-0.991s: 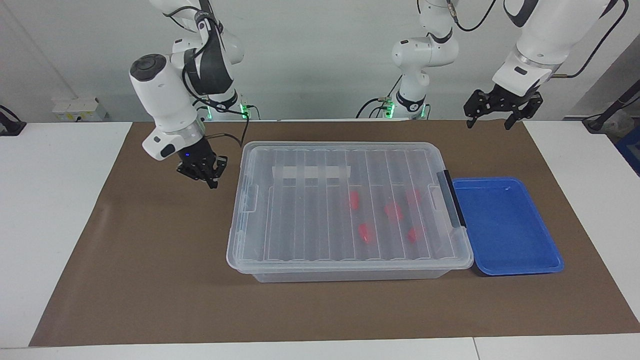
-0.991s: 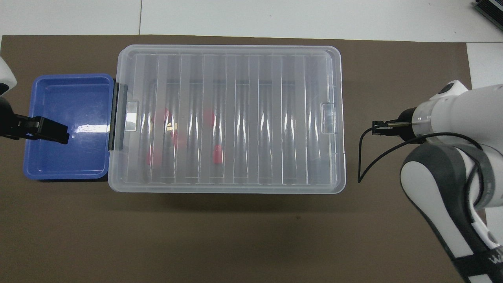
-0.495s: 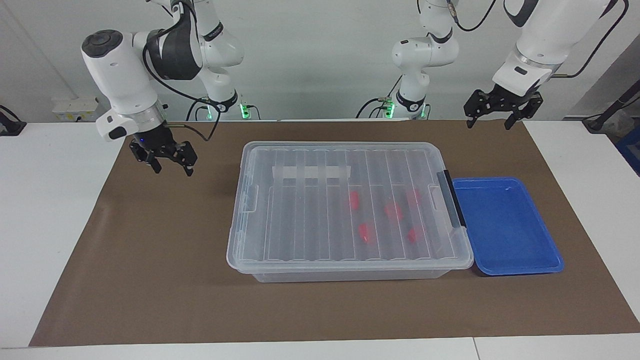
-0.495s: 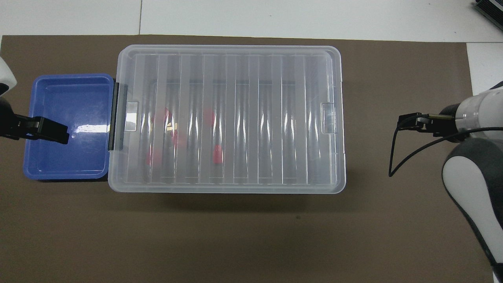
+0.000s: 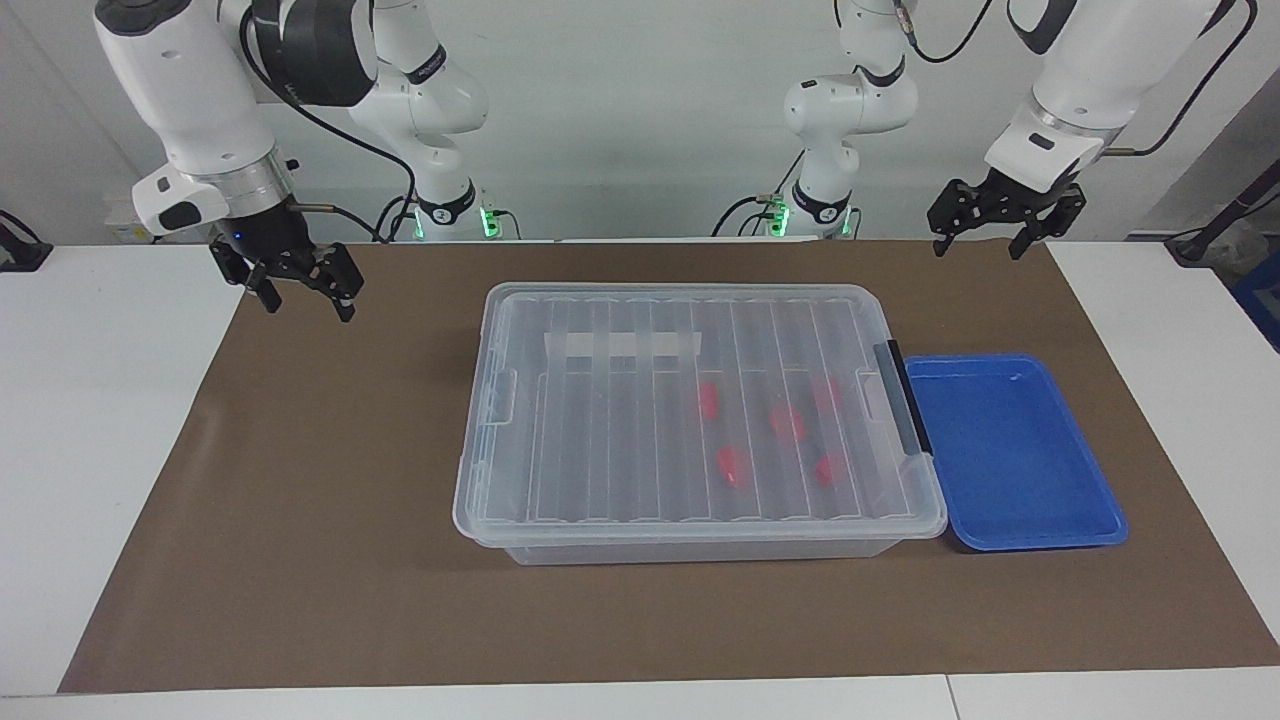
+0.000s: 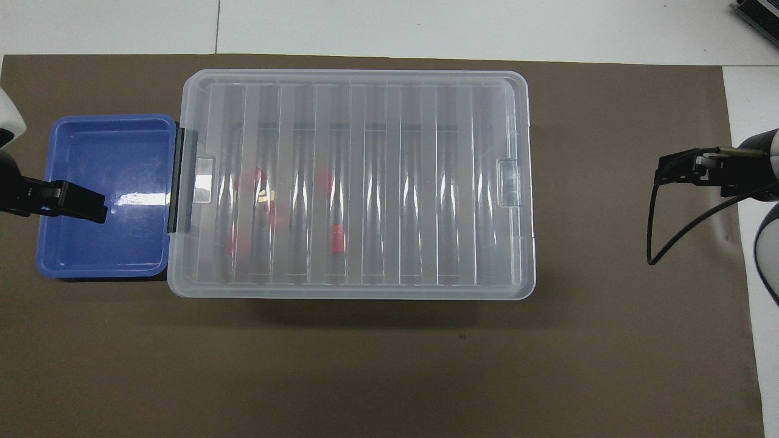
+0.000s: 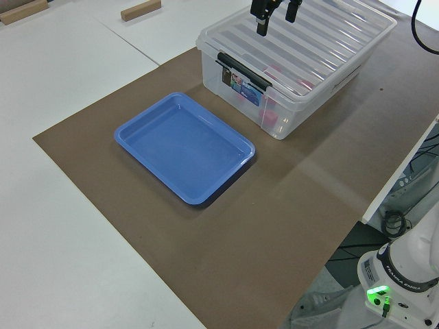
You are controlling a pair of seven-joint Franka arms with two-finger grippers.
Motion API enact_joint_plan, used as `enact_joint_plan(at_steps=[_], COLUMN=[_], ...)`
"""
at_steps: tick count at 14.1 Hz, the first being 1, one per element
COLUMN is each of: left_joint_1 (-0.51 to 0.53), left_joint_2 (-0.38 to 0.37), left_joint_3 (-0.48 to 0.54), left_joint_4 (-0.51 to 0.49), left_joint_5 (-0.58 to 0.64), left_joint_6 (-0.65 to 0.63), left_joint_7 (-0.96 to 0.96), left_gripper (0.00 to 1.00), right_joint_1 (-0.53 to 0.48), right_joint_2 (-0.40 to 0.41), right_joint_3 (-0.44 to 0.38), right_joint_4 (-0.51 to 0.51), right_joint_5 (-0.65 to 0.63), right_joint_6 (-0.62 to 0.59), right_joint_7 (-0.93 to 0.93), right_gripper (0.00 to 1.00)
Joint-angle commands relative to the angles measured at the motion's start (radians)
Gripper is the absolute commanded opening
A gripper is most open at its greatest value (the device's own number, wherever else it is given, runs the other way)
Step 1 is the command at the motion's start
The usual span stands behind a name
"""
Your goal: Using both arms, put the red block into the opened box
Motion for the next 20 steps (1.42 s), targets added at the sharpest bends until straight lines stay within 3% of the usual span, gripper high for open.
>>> enact_joint_plan(at_steps=[1,6,20], left_joint_1=[0.007,0.007,0.007], left_joint_2=[-0.034,-0.034,-0.035], left_joint_3=[0.002,0.002,0.002], left_joint_4=[-0.037,-0.037,-0.037], left_joint_5=[-0.014,-0.014,-0.014], left_joint_6=[0.013,0.013,0.013], left_joint_7=[-0.006,-0.006,-0.006], left_gripper=[1.00,1.00,1.00], right_joint_1=[-0.008,-0.008,0.001], right_joint_2=[0.029,-0.021,-0.034], right_joint_3=[0.013,0.011,0.013], right_joint_4=[0.060,0.022,-0.012], right_joint_5=[-0.018,-0.009,0.014], right_joint_6=[-0.065,-0.148,-0.136], right_joint_7=[0.020,0.008,-0.029], right_gripper=[1.00,1.00,1.00])
